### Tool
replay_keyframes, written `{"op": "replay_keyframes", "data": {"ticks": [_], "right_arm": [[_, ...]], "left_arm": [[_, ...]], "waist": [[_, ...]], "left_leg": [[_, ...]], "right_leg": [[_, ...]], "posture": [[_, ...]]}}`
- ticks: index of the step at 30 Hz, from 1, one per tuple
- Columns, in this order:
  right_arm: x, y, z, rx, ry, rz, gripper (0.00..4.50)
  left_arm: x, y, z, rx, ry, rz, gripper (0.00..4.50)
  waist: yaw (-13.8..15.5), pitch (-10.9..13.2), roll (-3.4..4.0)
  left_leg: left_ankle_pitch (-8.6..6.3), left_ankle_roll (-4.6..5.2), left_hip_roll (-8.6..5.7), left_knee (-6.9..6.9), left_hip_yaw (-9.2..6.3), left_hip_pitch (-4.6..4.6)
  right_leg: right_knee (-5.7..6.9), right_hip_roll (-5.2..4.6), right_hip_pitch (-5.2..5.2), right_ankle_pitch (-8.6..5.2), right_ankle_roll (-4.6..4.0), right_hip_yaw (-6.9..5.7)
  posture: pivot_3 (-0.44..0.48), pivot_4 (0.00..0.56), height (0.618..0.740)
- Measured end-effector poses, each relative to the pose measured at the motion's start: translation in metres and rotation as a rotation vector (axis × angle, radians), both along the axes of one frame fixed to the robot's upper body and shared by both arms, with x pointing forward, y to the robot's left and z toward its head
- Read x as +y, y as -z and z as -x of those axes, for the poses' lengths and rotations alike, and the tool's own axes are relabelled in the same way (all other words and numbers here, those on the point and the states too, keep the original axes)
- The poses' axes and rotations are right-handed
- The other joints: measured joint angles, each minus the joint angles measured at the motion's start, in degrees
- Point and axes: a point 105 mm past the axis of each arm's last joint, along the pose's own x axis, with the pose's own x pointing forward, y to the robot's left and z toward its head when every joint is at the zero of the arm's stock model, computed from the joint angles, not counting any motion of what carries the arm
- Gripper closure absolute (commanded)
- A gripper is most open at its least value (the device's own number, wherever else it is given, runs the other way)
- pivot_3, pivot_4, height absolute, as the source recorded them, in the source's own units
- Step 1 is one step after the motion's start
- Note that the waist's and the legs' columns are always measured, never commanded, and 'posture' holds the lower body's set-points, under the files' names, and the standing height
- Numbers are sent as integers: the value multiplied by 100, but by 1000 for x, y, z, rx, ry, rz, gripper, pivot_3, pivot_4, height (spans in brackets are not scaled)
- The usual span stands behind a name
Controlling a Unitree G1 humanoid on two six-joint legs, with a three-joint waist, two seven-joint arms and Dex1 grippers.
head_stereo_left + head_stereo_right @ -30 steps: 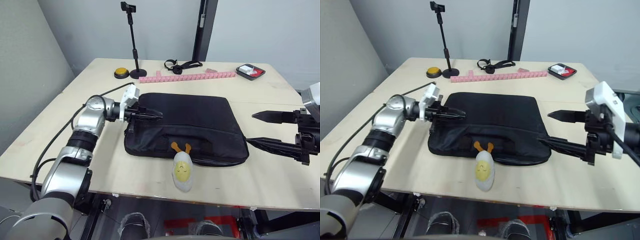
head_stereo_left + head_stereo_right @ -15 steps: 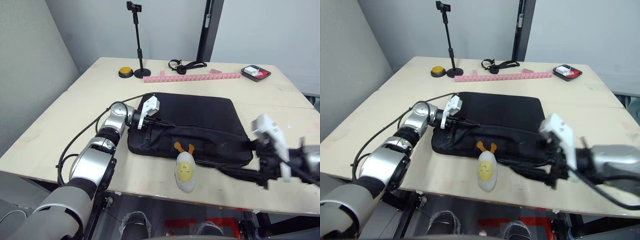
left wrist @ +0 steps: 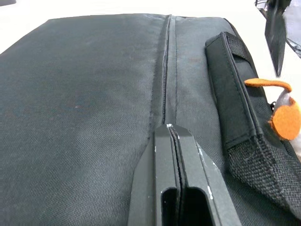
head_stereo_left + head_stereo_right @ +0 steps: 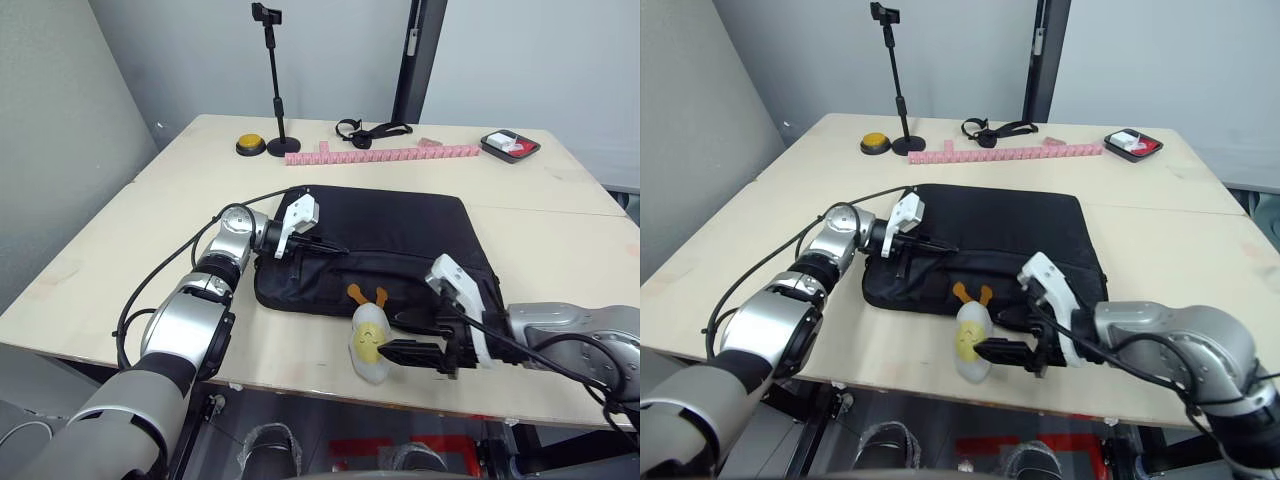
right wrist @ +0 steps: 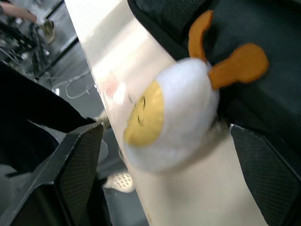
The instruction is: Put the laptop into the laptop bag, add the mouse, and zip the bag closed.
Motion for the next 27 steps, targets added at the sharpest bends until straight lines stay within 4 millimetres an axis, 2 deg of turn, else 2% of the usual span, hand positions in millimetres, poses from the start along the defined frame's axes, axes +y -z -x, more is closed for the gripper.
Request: {"op": "replay_keyframes", "data": {"ticks": [6, 7, 8, 17, 19, 24, 27], "right_arm": [[4, 22, -7, 54, 5, 58, 0], [6, 23, -7, 55, 2, 62, 524], [7, 24, -8, 57, 0, 61, 760], [8, 27, -9, 70, 0, 32, 3896], [8, 29, -7, 78, -2, 30, 4464], [4, 26, -4, 68, 18, 22, 4464], [-6, 19, 2, 63, 44, 3, 4464]], "left_arm": [[1, 1, 1, 1, 5, -6, 4467], [2, 1, 1, 0, 6, -7, 4500], [2, 2, 1, -2, 8, -8, 4500], [1, 3, 2, -42, 19, -30, 4500], [1, 4, 2, -46, 19, -33, 4500], [0, 5, 3, -57, 27, -44, 4500], [-1, 6, 4, -69, 40, -56, 4500]], "waist": [[4, 0, 0], [5, 0, 0], [4, 0, 0], [6, 0, 0], [5, 0, 0], [13, 0, 0], [37, 0, 0]], "left_leg": [[0, -2, 0, -1, -2, -1], [0, -3, 0, -1, -2, -1], [0, -3, 0, -1, -2, 0], [0, -3, 0, -1, -2, 0], [0, -3, 0, -1, -2, 1], [0, -3, 0, -2, -2, 3], [-1, -2, -2, -4, -1, 3]], "right_leg": [[-2, 0, 1, 1, 1, -1], [-2, 0, 1, 1, 1, -2], [-1, 0, 2, 1, 2, -1], [-2, 0, 2, 1, 2, -2], [-2, 0, 2, 1, 2, -1], [-2, 0, 4, 1, 2, 0], [-9, -2, 5, 1, 2, 0]], "posture": [[0, 150, 739], [0, 150, 739], [0, 150, 739], [0, 150, 739], [0, 150, 739], [0, 150, 739], [0, 150, 739]]}}
